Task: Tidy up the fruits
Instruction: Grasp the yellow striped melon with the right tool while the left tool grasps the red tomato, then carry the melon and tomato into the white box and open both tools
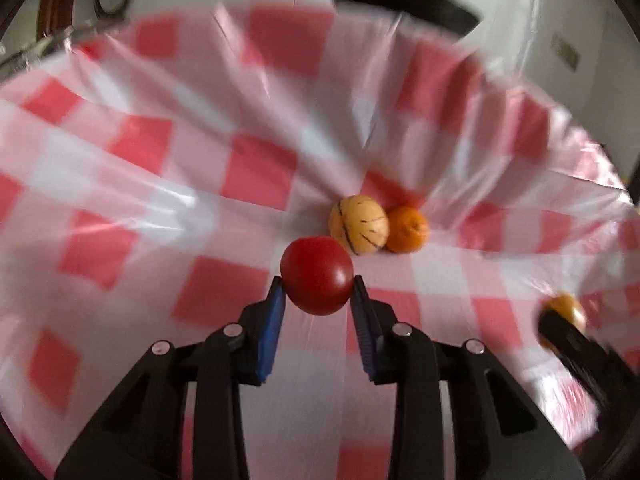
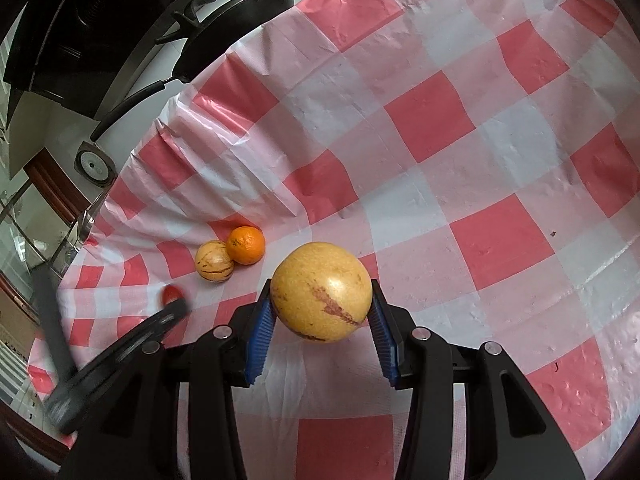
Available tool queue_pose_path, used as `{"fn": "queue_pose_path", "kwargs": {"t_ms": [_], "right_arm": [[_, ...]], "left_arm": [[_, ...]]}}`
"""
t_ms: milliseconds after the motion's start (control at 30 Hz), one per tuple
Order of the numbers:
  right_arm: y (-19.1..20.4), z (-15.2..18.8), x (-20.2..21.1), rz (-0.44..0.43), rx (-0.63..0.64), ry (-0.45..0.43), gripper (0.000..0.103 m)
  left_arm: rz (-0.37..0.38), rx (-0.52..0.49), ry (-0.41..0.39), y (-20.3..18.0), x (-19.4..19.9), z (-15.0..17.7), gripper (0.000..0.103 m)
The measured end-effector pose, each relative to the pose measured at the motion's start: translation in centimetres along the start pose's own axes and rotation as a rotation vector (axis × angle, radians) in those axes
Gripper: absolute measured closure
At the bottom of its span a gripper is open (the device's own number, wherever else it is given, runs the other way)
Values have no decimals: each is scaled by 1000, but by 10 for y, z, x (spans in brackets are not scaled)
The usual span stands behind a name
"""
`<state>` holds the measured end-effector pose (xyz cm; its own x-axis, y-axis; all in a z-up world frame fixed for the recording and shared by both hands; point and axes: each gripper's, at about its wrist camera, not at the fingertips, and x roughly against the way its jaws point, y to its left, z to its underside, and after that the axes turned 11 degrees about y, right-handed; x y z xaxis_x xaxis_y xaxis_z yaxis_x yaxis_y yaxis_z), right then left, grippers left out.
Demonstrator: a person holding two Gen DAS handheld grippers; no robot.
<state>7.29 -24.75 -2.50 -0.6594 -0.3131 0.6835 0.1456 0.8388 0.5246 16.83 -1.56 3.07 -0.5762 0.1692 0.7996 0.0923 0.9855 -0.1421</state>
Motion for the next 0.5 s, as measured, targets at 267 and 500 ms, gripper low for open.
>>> {"fn": "queue_pose_path", "kwargs": {"t_ms": [267, 500], "right_arm": [[1, 0, 0, 1, 1, 1, 58], [1, 0, -1, 7, -2, 7, 58]], "left_arm": [[19, 113, -103, 45, 92, 94, 69], [45, 209, -74, 69, 107, 131, 69]]}}
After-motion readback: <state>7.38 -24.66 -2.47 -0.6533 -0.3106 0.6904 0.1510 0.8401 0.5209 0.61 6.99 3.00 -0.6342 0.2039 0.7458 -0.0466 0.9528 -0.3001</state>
